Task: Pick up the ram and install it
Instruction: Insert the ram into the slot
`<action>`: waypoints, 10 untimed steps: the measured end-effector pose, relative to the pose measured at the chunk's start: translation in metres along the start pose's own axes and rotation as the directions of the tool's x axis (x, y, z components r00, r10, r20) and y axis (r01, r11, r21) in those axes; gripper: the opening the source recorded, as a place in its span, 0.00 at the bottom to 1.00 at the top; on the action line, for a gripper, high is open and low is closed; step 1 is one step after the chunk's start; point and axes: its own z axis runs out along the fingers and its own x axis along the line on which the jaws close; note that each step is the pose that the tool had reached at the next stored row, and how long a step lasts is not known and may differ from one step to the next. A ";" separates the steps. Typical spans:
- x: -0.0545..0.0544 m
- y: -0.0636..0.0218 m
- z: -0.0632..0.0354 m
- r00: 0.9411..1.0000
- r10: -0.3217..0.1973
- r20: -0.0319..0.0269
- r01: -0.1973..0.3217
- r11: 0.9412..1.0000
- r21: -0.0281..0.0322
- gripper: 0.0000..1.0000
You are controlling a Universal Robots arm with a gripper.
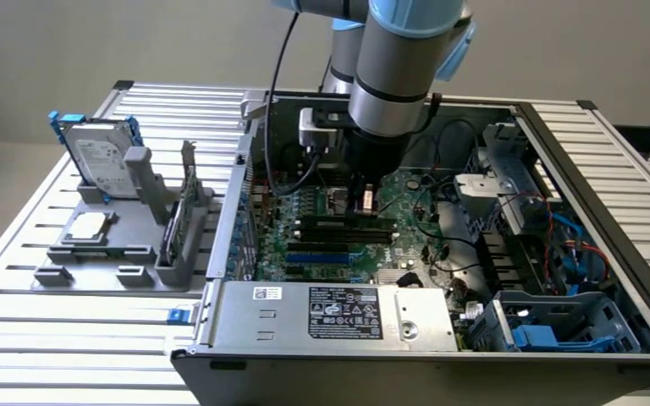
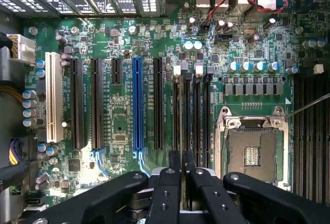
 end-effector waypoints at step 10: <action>0.003 0.0000 0.0001 1.000 -0.001 0.000 0.001 1.000 0.000 0.14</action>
